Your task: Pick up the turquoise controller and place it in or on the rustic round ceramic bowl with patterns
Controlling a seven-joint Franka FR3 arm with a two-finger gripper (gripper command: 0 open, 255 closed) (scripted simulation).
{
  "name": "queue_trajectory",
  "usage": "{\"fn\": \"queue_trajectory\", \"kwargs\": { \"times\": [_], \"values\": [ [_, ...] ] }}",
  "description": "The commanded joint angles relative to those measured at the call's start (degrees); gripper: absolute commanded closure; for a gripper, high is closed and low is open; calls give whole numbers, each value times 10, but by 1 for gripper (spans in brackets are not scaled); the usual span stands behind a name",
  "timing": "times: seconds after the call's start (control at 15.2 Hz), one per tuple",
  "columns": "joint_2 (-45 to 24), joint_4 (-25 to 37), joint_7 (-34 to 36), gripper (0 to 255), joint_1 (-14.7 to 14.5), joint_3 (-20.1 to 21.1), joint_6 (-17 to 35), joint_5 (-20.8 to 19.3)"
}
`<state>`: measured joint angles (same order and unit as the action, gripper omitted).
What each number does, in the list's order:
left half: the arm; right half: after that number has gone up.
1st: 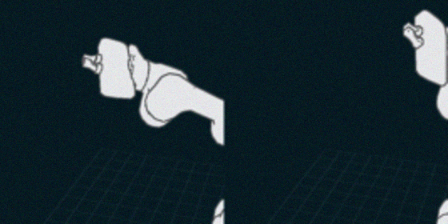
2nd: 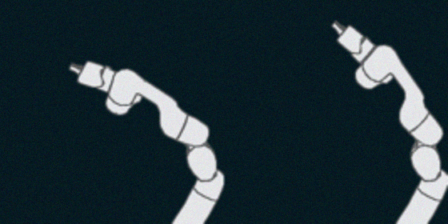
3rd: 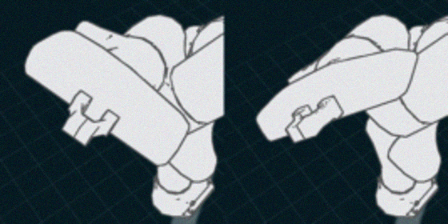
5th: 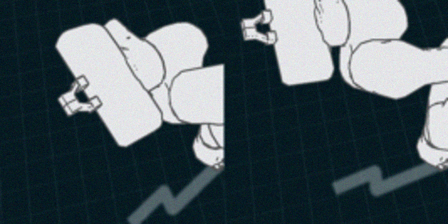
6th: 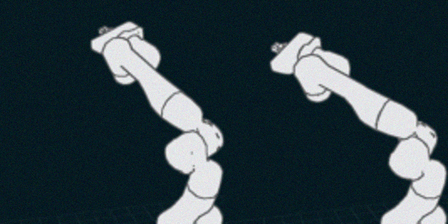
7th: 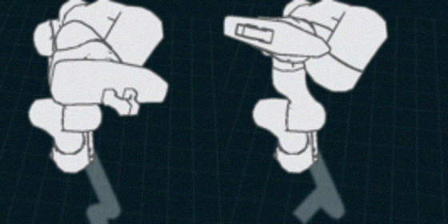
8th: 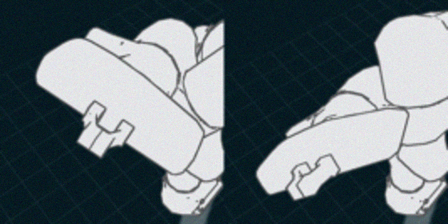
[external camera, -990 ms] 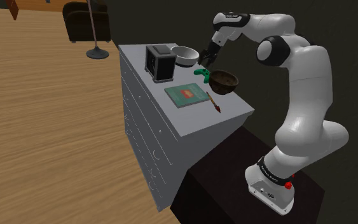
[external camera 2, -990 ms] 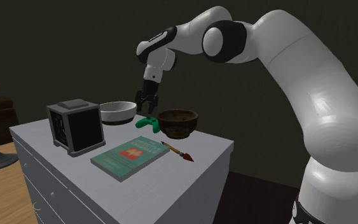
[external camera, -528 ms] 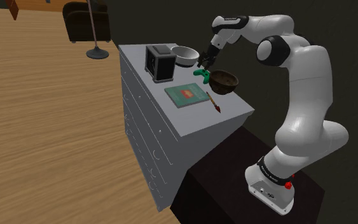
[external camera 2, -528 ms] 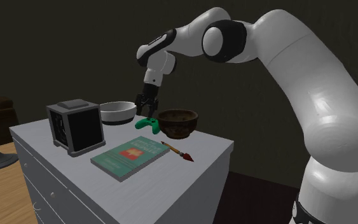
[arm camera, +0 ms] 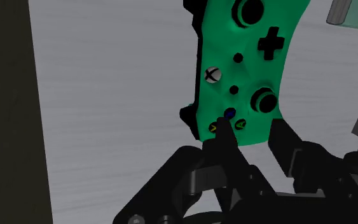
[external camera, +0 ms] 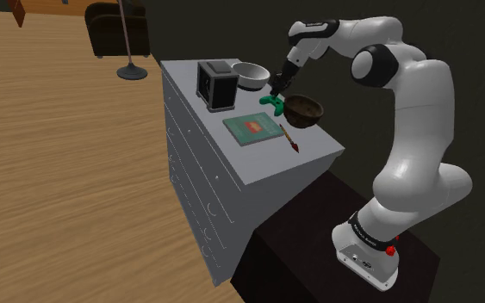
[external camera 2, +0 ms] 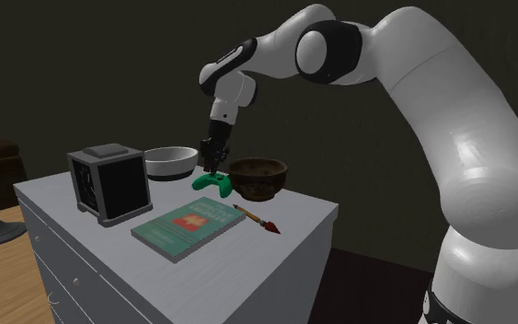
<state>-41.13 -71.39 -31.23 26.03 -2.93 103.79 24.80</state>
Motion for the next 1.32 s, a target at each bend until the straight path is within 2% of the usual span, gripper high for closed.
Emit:
{"fn": "queue_trajectory", "kwargs": {
  "times": [0.0, 0.2, 0.26, 0.33, 0.46, 0.59, 0.66, 1.25],
  "values": [
    [10, -28, -5, 255, 23, -9, -1, 3],
    [1, -10, -6, 255, 29, -11, -12, 2],
    [-1, 0, -3, 255, 0, -1, -12, 0],
    [-1, 0, -3, 0, 0, -1, -12, 0],
    [111, -169, -12, 0, -53, -29, 112, -57],
    [202, -309, 11, 0, -108, -54, 228, -133],
    [215, -329, 18, 0, -115, -57, 245, -148],
    [180, -339, 12, 0, -114, -50, 289, -138]
  ]
}}
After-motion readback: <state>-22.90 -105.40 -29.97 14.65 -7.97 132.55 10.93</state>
